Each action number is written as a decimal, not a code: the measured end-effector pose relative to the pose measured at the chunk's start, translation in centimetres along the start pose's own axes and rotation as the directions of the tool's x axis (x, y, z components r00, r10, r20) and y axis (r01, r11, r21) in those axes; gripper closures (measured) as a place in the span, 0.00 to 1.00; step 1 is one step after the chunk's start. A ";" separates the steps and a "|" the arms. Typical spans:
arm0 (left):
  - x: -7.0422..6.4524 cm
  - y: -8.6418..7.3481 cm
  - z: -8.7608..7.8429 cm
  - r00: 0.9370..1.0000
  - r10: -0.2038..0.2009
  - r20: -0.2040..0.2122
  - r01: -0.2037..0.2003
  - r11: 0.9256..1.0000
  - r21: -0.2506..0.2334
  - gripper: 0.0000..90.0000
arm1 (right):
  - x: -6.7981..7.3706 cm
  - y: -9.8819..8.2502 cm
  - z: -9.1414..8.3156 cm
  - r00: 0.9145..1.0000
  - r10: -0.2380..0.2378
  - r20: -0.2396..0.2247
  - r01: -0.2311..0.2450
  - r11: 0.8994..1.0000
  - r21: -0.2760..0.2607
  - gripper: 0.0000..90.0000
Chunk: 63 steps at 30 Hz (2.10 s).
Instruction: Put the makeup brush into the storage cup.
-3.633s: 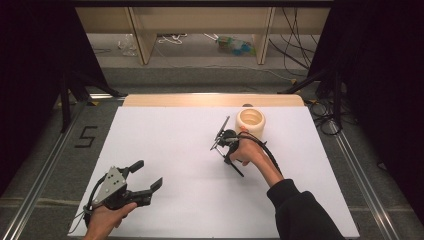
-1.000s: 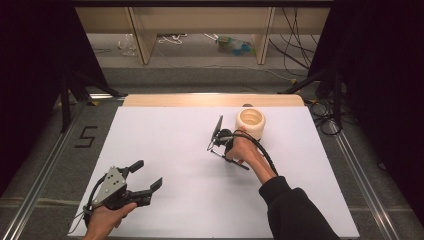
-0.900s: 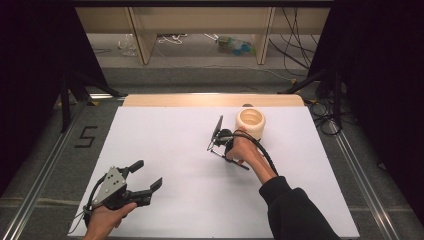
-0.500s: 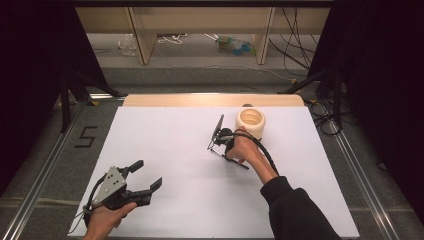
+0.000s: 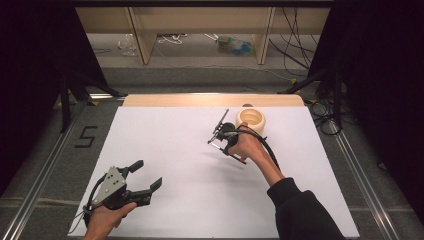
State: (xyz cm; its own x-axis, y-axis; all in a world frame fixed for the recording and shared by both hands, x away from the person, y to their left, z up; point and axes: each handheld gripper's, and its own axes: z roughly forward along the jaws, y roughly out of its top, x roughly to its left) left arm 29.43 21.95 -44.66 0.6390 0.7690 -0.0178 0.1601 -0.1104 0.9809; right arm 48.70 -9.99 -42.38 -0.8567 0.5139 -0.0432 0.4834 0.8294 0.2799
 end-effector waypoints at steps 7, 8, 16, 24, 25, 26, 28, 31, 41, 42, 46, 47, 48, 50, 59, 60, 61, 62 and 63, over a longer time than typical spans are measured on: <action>0.0 0.0 0.0 1.000 0.002 0.000 -0.002 1.000 0.000 0.18 | 0.0 -0.6 -0.9 1.000 -0.004 0.020 0.007 0.991 -0.131 0.93; 0.0 0.0 0.0 1.000 0.003 -0.002 -0.003 1.000 0.004 0.18 | 0.0 -0.7 -1.1 1.000 -0.002 0.017 0.004 0.988 -0.151 0.93; 0.0 0.0 0.0 1.000 0.000 -0.001 0.000 1.000 -0.001 0.18 | -0.1 -1.9 -1.7 1.000 -0.001 0.018 0.006 0.963 -0.270 0.93; 0.1 -0.1 0.1 1.000 -0.008 -0.004 0.008 1.000 0.001 0.18 | -0.1 -3.1 -2.6 1.000 0.006 0.024 0.004 0.922 -0.386 0.93; 0.2 -0.1 0.0 1.000 0.001 -0.007 -0.001 1.000 0.007 0.18 | 0.0 -3.3 -2.6 0.999 0.013 0.029 0.000 0.917 -0.399 0.93; 0.1 -0.1 0.1 1.000 0.001 -0.006 -0.001 1.000 0.006 0.18 | 0.0 -3.4 -2.6 1.000 0.014 0.027 -0.002 0.916 -0.402 0.93; 0.1 0.0 0.0 1.000 0.007 -0.001 -0.007 1.000 0.000 0.18 | -0.1 -3.6 -2.7 0.999 0.024 0.028 -0.010 0.909 -0.417 0.93; 0.0 0.0 0.0 1.000 -0.004 -0.002 0.004 1.000 -0.004 0.18 | -0.3 -3.8 -2.7 0.999 0.024 0.026 -0.010 0.901 -0.434 0.93; 0.2 0.1 -0.2 1.000 0.001 -0.011 -0.001 1.000 -0.009 0.18 | -1.1 -4.2 -3.6 0.998 0.049 0.033 -0.025 0.854 -0.520 0.93; 0.1 0.1 -0.2 1.000 -0.002 -0.011 0.002 1.000 -0.009 0.18 | -1.2 -4.3 -3.7 0.998 0.054 0.037 -0.026 0.848 -0.529 0.93; 0.1 0.2 -0.2 1.000 0.016 -0.009 -0.016 1.000 -0.009 0.18 | -1.4 -4.5 -4.2 0.998 0.057 0.020 -0.037 0.833 -0.552 0.93; 0.1 0.2 -0.2 1.000 0.016 -0.010 -0.016 1.000 -0.010 0.18 | -1.5 -4.5 -4.3 0.998 0.059 0.020 -0.038 0.831 -0.555 0.93; 0.1 0.2 -0.2 1.000 0.014 -0.011 -0.014 1.000 -0.011 0.18 | -1.5 -4.5 -4.4 0.998 0.063 0.020 -0.041 0.825 -0.563 0.93; 0.1 0.2 -0.3 1.000 0.011 -0.012 -0.011 1.000 -0.012 0.18 | -1.7 -4.6 -4.5 0.997 0.071 0.031 -0.039 0.809 -0.587 0.93; 0.1 0.2 -0.2 1.000 0.012 -0.011 -0.012 1.000 -0.012 0.18 | -2.2 -4.9 -4.9 0.996 0.081 0.024 -0.050 0.793 -0.607 0.93; 0.1 0.2 -0.2 1.000 0.011 -0.011 -0.011 1.000 -0.012 0.18 | -2.3 -4.9 -4.9 0.996 0.078 0.032 -0.042 0.788 -0.614 0.93; 0.1 0.2 -0.2 1.000 0.011 -0.010 -0.011 1.000 -0.012 0.18 | -2.3 -4.9 -4.9 0.996 0.084 0.035 -0.044 0.781 -0.623 0.93; 0.1 0.2 -0.2 1.000 0.011 -0.010 -0.011 1.000 -0.013 0.18 | -2.3 -5.0 -5.0 0.996 0.086 0.030 -0.049 0.780 -0.624 0.93; 0.1 0.2 -0.2 1.000 0.011 -0.010 -0.011 1.000 -0.013 0.18 | -2.4 -5.0 -5.1 0.996 0.086 0.034 -0.045 0.771 -0.635 0.93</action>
State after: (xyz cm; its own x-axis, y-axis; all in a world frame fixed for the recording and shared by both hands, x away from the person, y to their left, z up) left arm 29.35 22.15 -44.40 0.6330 0.7741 -0.0052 0.1433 -0.1105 0.9835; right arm 47.44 -16.46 -38.80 -0.8053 0.5906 -0.0518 0.2973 0.4779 0.8266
